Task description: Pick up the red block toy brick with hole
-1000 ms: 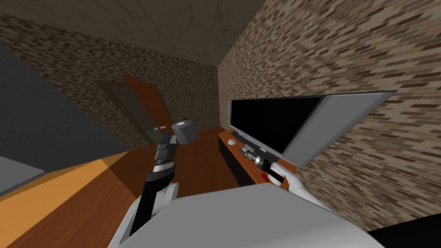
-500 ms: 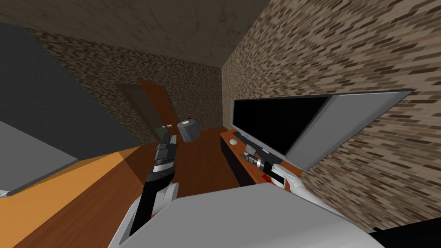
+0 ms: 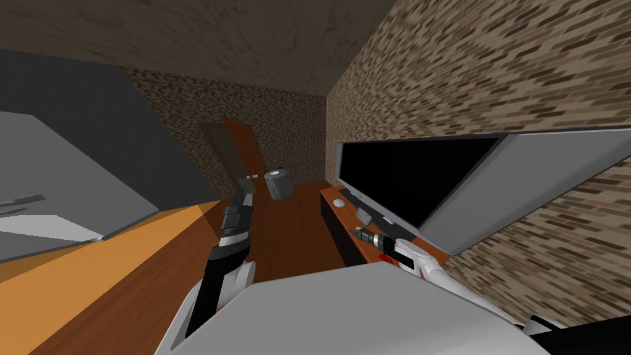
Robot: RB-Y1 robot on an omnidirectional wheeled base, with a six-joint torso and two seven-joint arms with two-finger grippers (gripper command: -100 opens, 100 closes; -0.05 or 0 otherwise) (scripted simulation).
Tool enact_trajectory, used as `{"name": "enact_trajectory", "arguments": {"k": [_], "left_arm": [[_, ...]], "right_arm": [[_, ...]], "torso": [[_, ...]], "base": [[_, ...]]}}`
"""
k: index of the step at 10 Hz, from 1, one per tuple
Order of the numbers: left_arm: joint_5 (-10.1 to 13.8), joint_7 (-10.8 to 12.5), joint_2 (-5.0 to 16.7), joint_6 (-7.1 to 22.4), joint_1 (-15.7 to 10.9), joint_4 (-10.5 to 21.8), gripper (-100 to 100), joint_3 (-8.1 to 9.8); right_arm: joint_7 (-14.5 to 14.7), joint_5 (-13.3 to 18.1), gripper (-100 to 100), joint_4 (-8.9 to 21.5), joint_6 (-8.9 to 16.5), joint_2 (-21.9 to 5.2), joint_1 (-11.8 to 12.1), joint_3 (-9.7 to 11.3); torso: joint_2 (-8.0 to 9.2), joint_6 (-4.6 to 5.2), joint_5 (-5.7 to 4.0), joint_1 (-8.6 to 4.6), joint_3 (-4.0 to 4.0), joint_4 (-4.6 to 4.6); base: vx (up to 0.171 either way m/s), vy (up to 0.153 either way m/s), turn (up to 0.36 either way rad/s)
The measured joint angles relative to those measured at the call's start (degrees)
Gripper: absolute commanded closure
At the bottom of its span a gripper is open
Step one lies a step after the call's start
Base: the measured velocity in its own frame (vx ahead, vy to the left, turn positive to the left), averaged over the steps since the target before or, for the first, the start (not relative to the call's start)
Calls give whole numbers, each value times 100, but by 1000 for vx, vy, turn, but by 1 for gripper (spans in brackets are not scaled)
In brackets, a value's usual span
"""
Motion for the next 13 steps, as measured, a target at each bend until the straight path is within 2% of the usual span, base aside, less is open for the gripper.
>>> {"name": "enact_trajectory", "arguments": {"k": [1, 2, 4, 7, 9, 13], "left_arm": [[0, 0, 0, 0, 1, 0, 0, 1], [0, 0, 0, 0, 0, 0, 0, 0], [0, 0, 0, 0, 1, 0, 0, 1], [0, 0, 0, 0, 1, 0, 0, 1], [0, 0, 0, 0, 1, 0, 0, 0], [0, 0, 0, 0, 2, 0, 0, 1]], "right_arm": [[-80, 86, -100, 97, 48, -73, -49, 62], [-105, 207, -100, 361, 37, -122, -119, 105], [-278, 496, -100, 539, 228, -268, -102, 275], [-326, 709, -100, 855, 287, -347, -121, 358], [-337, 823, -100, 1178, 261, -397, -211, 400], [-470, 1114, -100, 1586, 438, -460, -251, 555]], "torso": [[-3, 4, 0, 0, -2, 0], [-4, 1, 0, -2, -2, -1], [-2, 6, -1, -4, -1, -1], [-12, 4, 0, -1, -7, -2], [-12, 1, 1, 0, -7, -2], [-14, 6, 0, 1, -8, -3]], "base": [[-35, -19, 173], [-48, -23, 302], [-25, -20, 26], [-12, -12, 86], [-18, -12, 127], [-13, -12, 81]]}}
